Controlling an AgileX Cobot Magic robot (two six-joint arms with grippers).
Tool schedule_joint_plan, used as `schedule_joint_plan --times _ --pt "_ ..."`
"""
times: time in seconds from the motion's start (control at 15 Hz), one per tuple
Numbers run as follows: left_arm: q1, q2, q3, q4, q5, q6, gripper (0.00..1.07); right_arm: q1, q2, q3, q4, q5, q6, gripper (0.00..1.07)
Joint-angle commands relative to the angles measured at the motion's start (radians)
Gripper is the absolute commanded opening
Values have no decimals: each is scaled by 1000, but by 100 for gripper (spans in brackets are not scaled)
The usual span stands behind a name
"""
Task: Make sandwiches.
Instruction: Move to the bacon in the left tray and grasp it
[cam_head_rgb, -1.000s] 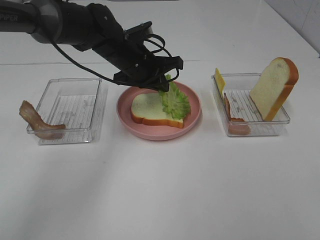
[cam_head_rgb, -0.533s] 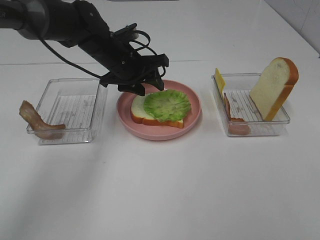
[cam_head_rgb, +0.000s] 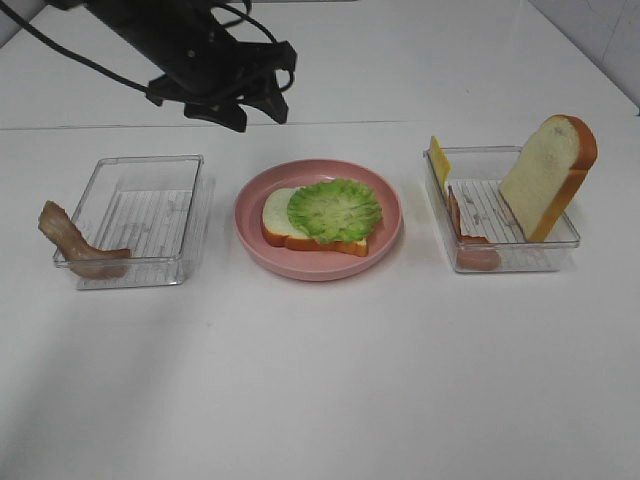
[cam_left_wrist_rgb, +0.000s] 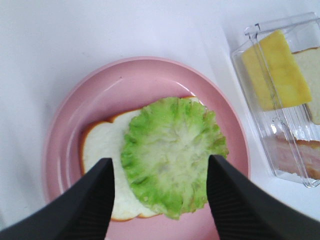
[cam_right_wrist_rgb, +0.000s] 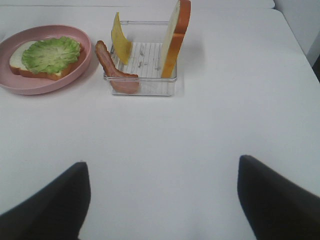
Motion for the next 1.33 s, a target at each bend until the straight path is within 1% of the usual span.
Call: schedule_joint_plan --times 0.07,0.13,0.2,0.27,0.33,0.47,0.53,0.6,0.73,0.93,1.0,1.07,1.13,1.2,1.33 --pt "56 -69 -1 57 158 -30 54 -3 -13 2 -3 -12 -4 76" --pt "80 -88 -1 98 217 -66 54 -3 -13 2 -3 -12 -4 76" --pt "90 -95 -1 124 248 -83 54 -3 -13 2 -3 -12 -4 76" --pt "103 -107 -1 182 300 -115 54 -3 -13 2 -3 -12 -4 76" --pt "120 -114 -1 298 402 -174 54 -3 -13 2 -3 -12 -4 76" --pt "120 -112 -1 425 493 -213 55 -3 -13 2 -3 -12 -4 76" --pt "120 -112 -1 452 513 -224 56 -3 -13 2 -3 -12 -4 76" --pt "120 -112 -1 527 560 -259 59 -3 -13 2 -3 -12 -4 76" --pt "120 -112 0 580 560 -276 61 -3 -13 2 -3 -12 -4 76" --pt "120 -117 9 580 560 -276 61 -3 -13 2 -3 -12 -4 76" --pt "120 -132 43 580 560 -277 61 -3 -13 2 -3 -12 -4 76" --pt "137 -173 136 585 560 -296 61 -3 -13 2 -3 -12 -4 76" --pt "160 -193 186 586 560 -311 61 -3 -13 2 -3 -12 -4 76" --pt "175 -200 205 586 560 -316 61 -3 -13 2 -3 -12 -4 76" --pt "228 -211 244 583 560 -354 61 -3 -13 2 -3 -12 -4 76"
